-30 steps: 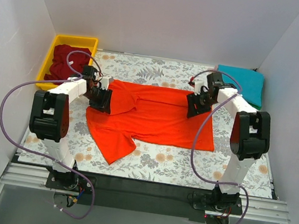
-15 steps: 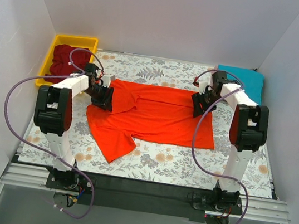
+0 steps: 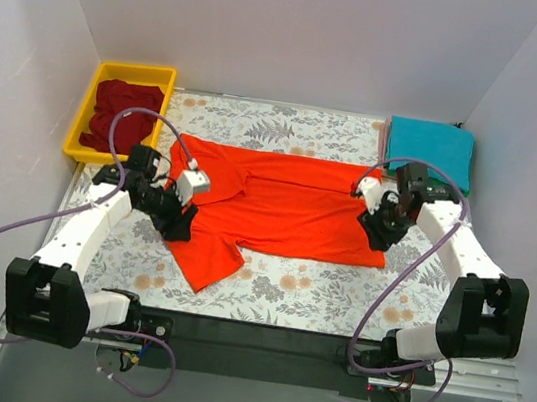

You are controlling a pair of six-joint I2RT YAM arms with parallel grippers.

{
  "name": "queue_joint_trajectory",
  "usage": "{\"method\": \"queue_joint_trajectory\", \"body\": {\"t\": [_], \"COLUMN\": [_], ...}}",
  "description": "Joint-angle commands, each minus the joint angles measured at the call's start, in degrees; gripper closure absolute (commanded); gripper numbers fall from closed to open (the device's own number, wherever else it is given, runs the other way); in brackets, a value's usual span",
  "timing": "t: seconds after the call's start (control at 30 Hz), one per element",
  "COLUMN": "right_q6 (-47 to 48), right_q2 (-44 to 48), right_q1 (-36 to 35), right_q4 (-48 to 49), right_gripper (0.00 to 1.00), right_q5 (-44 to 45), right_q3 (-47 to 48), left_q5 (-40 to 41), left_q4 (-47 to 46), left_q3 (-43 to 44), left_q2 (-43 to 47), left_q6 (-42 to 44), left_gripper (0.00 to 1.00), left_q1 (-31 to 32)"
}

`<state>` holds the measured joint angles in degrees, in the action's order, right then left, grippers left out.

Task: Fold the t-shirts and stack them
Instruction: Fold the tshirt

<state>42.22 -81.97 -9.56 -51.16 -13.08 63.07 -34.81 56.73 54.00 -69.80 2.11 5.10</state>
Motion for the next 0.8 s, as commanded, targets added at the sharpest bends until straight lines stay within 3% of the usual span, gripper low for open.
{"method": "queue_joint_trajectory", "body": {"t": [0.0,0.43,0.77], "right_q6": [5.3,5.7,6.4], "right_q2": [3.3,3.4,2.1], "right_q1": [-1.9,-6.0,-6.4], "right_q4": [2.0,12.1,17.3], "right_gripper": [0.51,0.55,0.6], "right_q5": [5.9,12.8,17.7], "right_q3": [-8.1,-16.7,-20.1], "left_q5": [2.0,8.6,10.9], "left_q4": [4.4,-1.4,-5.1], "left_q3": [-7.6,-17.7,-18.4], "left_q2": [3.7,9.0,7.2], "left_q6": [8.3,7.0,4.1], "left_gripper": [0.5,0.48,0.47], "left_q1": [3.5,15.5,21.5]}}
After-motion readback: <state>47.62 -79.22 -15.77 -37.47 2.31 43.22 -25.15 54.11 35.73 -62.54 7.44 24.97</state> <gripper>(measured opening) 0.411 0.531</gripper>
